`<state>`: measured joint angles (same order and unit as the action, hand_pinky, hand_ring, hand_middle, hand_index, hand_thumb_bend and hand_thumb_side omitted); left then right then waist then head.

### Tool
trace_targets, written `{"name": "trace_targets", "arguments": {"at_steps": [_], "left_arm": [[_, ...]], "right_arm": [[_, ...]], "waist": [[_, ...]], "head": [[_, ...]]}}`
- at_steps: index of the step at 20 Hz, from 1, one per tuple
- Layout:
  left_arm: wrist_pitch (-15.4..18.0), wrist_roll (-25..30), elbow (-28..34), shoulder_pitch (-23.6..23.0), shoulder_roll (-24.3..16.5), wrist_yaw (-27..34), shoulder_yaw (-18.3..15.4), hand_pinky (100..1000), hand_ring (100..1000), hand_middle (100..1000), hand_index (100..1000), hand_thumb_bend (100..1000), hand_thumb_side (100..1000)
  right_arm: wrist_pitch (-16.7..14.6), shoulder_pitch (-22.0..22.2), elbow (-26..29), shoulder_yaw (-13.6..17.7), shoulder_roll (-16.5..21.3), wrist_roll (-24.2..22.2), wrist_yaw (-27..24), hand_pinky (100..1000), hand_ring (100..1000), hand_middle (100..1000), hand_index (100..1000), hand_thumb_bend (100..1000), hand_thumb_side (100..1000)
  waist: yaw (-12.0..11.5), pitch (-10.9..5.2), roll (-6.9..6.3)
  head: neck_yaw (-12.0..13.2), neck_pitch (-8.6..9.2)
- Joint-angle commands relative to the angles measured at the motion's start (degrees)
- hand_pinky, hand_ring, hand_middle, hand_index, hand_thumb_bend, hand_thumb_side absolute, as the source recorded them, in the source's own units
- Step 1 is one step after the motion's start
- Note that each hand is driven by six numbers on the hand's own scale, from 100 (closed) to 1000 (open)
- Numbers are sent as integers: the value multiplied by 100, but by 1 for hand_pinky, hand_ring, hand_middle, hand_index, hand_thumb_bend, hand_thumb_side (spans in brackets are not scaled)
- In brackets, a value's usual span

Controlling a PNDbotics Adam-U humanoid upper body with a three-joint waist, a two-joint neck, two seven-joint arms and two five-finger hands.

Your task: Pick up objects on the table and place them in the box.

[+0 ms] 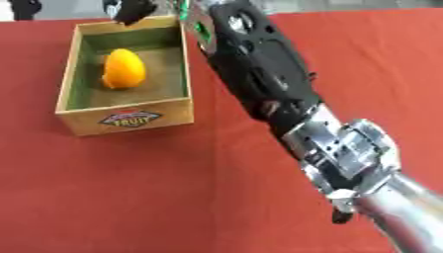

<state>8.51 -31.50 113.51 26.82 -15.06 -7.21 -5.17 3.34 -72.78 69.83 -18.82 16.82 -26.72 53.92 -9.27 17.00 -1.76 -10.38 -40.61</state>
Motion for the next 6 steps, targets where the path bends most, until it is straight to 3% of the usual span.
{"name": "trace_targets", "arguments": {"at_steps": [1,6], "left_arm": [[4,-47,108,47,-101,-51,-42,577,609,646,787,100,885],[4,-70,108,53,-118,-71,-56,577,609,647,787,104,886]], "right_arm": [[236,104,1158,-32,590,46,-564,819,839,748,1000,100,619],[752,701,2609,-28,1285,232,-1355,805,806,720,983,100,655]], "waist": [[21,-118,-30],[100,-105,-58]], "head": [[78,-35],[179,-40]]}}
